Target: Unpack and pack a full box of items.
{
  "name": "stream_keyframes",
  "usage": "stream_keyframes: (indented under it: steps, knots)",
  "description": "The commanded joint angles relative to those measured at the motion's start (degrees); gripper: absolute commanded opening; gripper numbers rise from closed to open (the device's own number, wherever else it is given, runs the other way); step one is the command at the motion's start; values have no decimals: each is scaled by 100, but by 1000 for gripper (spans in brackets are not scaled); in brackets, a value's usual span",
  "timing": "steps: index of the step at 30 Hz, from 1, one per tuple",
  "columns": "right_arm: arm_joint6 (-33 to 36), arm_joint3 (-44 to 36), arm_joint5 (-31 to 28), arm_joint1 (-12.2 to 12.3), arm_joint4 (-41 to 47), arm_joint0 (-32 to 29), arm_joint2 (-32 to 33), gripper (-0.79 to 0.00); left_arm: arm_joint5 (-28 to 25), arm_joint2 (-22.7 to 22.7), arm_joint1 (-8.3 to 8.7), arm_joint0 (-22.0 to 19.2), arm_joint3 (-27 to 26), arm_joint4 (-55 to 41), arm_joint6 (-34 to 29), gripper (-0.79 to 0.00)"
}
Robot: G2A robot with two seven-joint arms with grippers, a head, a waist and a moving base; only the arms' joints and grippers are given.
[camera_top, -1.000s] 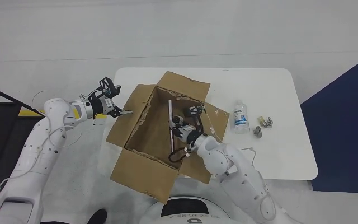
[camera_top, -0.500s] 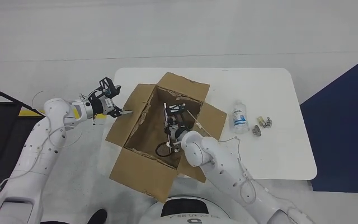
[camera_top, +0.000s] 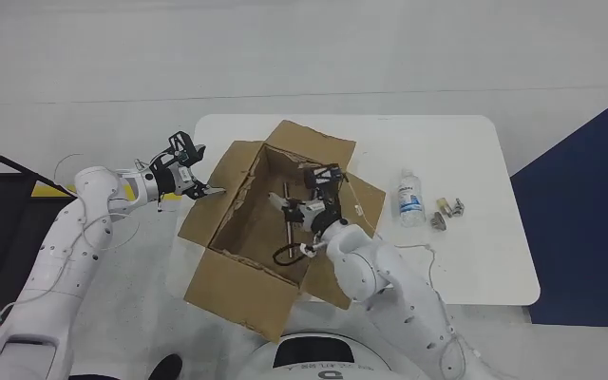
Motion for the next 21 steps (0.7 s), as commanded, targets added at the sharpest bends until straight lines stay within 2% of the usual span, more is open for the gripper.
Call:
stream_keyframes:
  steps: [1, 6, 8, 9, 12, 14, 15, 16, 17, 18, 21]
  knots:
    - [-176, -445, -108, 73, 217, -403, 554, -40, 0, 0, 0, 0, 0, 0, 0, 0]
    - [-658, -825, -70, 199, 1149, -1280, 2246, -46, 0, 0, 0, 0, 0, 0, 0, 0]
    - [-617, -659, 258, 221, 1445, -1475, 2821, -6, 0, 0, 0, 0, 0, 0, 0, 0]
    - [-547, -516, 589, 231, 1431, -1506, 3082, -12, 0, 0, 0, 0, 0, 0, 0, 0]
    - [-56, -221, 1026, 268, 1344, -1456, 3448, -77, 0, 0, 0, 0, 0, 0, 0, 0]
    - [235, 1, 1206, 298, 1259, -1425, 3680, -166, 0, 0, 0, 0, 0, 0, 0, 0]
    - [358, 82, 1306, 310, 1165, -1407, 3735, -268, 0, 0, 0, 0, 0, 0, 0, 0]
    - [504, 149, 1363, 319, 1118, -1396, 3756, -283, 0, 0, 0, 0, 0, 0, 0, 0]
    - [622, 225, 1407, 330, 1057, -1393, 3792, -360, 0, 0, 0, 0, 0, 0, 0, 0]
    - [725, 292, 1444, 343, 951, -1390, 3825, -397, 0, 0, 0, 0, 0, 0, 0, 0]
    - [1016, 512, 1604, 376, 632, -1354, 3882, -416, 0, 0, 0, 0, 0, 0, 0, 0]
